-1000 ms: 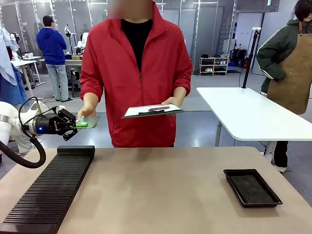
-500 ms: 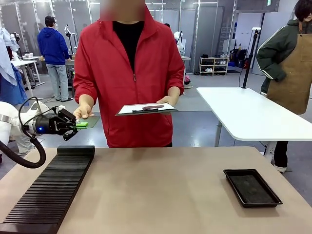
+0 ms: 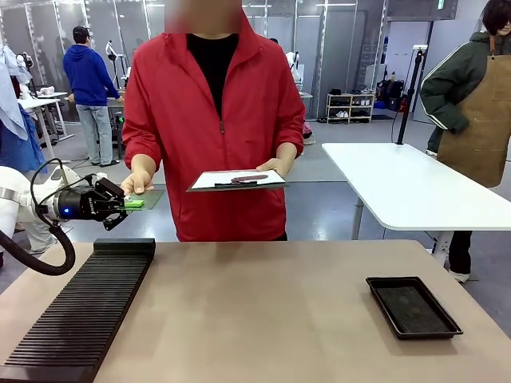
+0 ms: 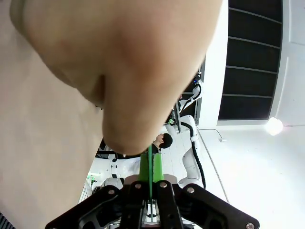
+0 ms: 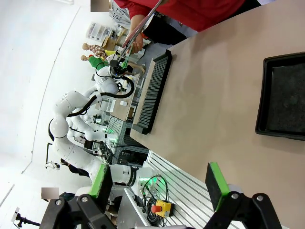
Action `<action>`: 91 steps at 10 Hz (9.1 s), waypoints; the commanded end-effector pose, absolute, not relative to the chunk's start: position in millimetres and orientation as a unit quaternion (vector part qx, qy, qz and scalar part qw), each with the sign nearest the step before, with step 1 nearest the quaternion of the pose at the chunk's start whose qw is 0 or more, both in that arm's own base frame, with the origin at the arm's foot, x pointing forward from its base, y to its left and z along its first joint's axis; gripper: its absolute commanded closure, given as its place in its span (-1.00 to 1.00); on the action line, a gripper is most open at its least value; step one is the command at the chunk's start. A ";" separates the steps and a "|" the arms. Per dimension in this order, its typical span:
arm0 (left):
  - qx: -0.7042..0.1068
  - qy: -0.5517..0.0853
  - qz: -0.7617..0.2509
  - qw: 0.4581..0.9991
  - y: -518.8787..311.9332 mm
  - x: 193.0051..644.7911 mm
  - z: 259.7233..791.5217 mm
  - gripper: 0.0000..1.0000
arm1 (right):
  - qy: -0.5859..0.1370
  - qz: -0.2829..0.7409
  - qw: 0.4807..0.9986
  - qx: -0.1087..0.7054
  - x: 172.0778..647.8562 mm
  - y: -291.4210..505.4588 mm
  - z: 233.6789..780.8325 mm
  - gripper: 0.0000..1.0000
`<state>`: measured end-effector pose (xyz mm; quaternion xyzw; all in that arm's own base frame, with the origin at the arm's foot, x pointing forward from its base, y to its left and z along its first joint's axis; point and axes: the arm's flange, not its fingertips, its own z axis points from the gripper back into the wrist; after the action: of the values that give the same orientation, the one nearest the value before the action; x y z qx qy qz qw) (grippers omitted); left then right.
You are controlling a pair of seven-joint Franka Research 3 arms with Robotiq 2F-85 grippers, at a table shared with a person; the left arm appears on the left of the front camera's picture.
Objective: Inspect the PCB.
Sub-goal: Release the Blank PCB you were holding, then pick up the Blank PCB that the human is holding.
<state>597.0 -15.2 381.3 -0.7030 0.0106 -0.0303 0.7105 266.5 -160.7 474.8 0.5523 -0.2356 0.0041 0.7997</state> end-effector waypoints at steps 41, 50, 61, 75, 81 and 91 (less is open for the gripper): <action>-0.696 -0.108 -0.051 0.708 228.9 293.9 386.1 -1.00 | -0.245 0.011 0.795 0.555 268.0 -160.3 474.3 -1.00; -0.691 -0.101 -0.036 0.715 226.9 288.0 383.1 -1.00 | -0.245 0.011 0.795 0.555 268.0 -160.3 474.3 -1.00; -0.691 -0.101 -0.036 0.715 226.9 288.0 383.1 -1.00 | -0.211 -0.033 0.806 0.552 277.4 -163.9 489.2 -1.00; -0.691 -0.101 -0.036 0.715 226.9 288.0 383.1 -1.00 | -0.015 -0.150 0.776 0.612 427.3 102.4 531.8 -1.00; -0.691 -0.101 -0.036 0.715 226.9 288.0 383.1 -1.00 | 0.056 -0.120 0.735 0.665 434.5 136.4 511.6 -1.00; -0.691 -0.101 -0.036 0.715 226.9 288.0 383.1 -1.00 | 0.100 -0.153 0.686 0.704 407.7 138.7 481.7 0.86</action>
<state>290.2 226.4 381.8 -0.6925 -0.1044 -0.0375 0.7128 415.8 137.4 481.7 0.6925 0.1029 -0.1410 0.7000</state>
